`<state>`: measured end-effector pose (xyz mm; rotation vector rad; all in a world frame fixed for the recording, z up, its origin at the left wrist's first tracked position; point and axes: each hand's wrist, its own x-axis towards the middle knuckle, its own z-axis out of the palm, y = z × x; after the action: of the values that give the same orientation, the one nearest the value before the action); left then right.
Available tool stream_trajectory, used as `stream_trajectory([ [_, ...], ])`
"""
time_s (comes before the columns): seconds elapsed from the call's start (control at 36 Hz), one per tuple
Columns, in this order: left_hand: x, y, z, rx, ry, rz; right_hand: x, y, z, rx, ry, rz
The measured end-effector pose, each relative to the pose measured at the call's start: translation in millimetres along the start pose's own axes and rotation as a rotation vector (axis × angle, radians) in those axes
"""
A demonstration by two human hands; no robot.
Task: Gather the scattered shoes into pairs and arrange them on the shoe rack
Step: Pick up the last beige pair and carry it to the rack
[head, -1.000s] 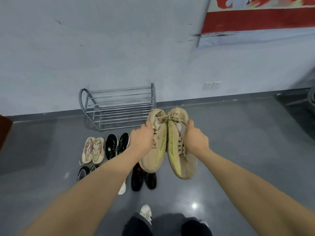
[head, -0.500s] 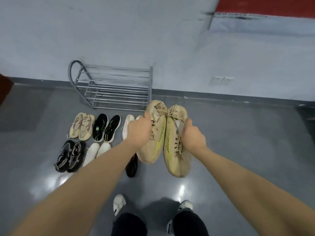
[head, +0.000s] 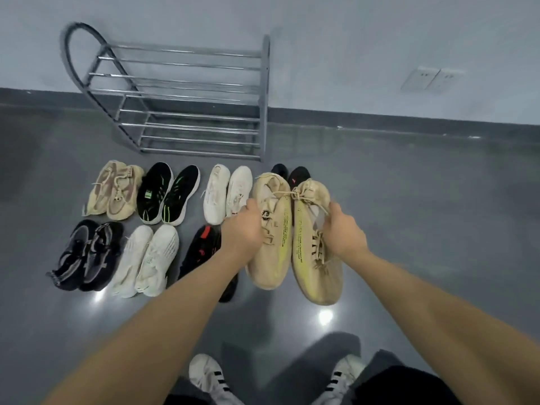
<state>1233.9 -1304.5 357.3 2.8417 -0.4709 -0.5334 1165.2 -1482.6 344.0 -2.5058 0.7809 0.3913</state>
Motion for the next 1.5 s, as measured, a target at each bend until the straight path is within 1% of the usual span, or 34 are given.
stream_trajectory([
  [0.11, 29, -35, 89, -0.06, 0.007, 0.005, 37, 28, 85, -0.014, 0.018, 0.014],
  [0.17, 40, -44, 115, -0.064, -0.003, -0.007, 49, 37, 110, -0.016, 0.025, 0.013],
  [0.28, 72, -67, 194, -0.047, 0.022, -0.034, 85, 64, 194, -0.055, 0.019, 0.015],
  [0.36, 93, -86, 238, -0.034, 0.058, -0.043, 108, 82, 245, -0.103, 0.025, -0.009],
  [0.44, 108, -105, 271, -0.033, 0.081, -0.041, 126, 97, 282, -0.158, 0.009, -0.05],
  [0.5, 115, -112, 290, -0.036, 0.087, -0.047, 137, 105, 298, -0.198, 0.01, -0.096],
  [0.58, 118, -119, 318, -0.015, 0.049, -0.067, 147, 111, 313, -0.288, 0.019, -0.166],
  [0.69, 116, -130, 344, -0.016, -0.017, -0.093, 157, 123, 322, -0.378, -0.025, -0.182],
  [0.81, 112, -135, 355, -0.021, -0.039, -0.064, 156, 135, 331, -0.422, -0.049, -0.279],
  [0.92, 117, -135, 361, -0.019, -0.029, -0.022, 158, 138, 336, -0.451, -0.019, -0.383],
  [0.97, 118, -135, 364, -0.032, -0.033, 0.02, 155, 139, 344, -0.46, 0.011, -0.406],
  [1.0, 117, -135, 367, -0.018, -0.043, 0.04, 152, 139, 349, -0.425, 0.057, -0.376],
  [1.03, 116, -134, 370, 0.007, -0.056, 0.056, 148, 139, 353, -0.367, 0.112, -0.303],
  [1.08, 115, -133, 377, 0.043, -0.063, 0.062, 140, 136, 357, -0.248, 0.192, -0.106],
  [1.14, 117, -130, 383, 0.046, -0.045, 0.029, 136, 134, 360, -0.19, 0.156, 0.026],
  [1.22, 122, -124, 384, 0.017, -0.067, -0.077, 134, 129, 362, -0.162, 0.052, 0.085],
  [1.31, 130, -122, 380, -0.087, -0.093, -0.199, 135, 120, 366, -0.17, 0.019, 0.142],
  [1.33, 133, -122, 378, -0.071, -0.102, -0.201, 136, 117, 367, -0.159, 0.017, 0.16],
  [1.39, 135, -122, 374, 0.019, -0.117, -0.149, 139, 111, 371, -0.099, 0.022, 0.174],
  [1.5, 134, -113, 365, 0.086, -0.066, -0.036, 142, 105, 371, 0.087, 0.032, 0.19],
])
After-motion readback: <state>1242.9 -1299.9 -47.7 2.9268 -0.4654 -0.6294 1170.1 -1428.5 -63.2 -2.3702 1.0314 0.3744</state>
